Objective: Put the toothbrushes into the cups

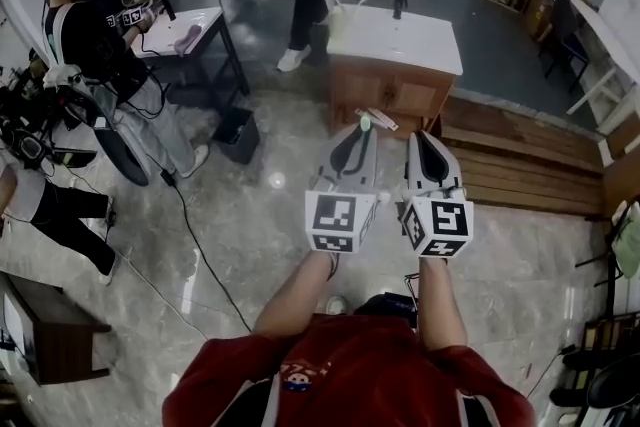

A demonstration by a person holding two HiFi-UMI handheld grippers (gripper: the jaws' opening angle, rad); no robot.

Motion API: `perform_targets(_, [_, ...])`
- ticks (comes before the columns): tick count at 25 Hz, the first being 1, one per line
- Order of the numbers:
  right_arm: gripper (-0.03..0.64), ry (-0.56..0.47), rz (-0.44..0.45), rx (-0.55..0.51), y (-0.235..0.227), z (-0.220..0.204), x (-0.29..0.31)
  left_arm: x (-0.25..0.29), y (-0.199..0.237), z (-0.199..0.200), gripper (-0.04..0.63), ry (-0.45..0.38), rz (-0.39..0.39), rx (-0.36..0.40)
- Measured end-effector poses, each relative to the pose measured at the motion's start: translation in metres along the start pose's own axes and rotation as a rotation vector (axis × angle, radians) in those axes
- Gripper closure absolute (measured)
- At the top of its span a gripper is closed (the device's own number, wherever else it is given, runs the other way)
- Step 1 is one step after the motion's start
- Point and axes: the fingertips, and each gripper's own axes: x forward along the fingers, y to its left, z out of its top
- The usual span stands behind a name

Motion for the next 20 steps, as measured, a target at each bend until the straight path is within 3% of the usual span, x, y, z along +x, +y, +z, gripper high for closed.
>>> perform_targets(10, [0.588, 0.021, 0.022, 0.027, -0.016, -0.025, 0.034, 0.037, 0.016, -0.022, 0.534, 0.027, 0.021, 0.009])
perform_targets(20, [0.588, 0.023, 0.068, 0.051, -0.087, -0.039, 0.110, 0.139, 0.018, -0.029, 0.534, 0.029, 0.049, 0.033])
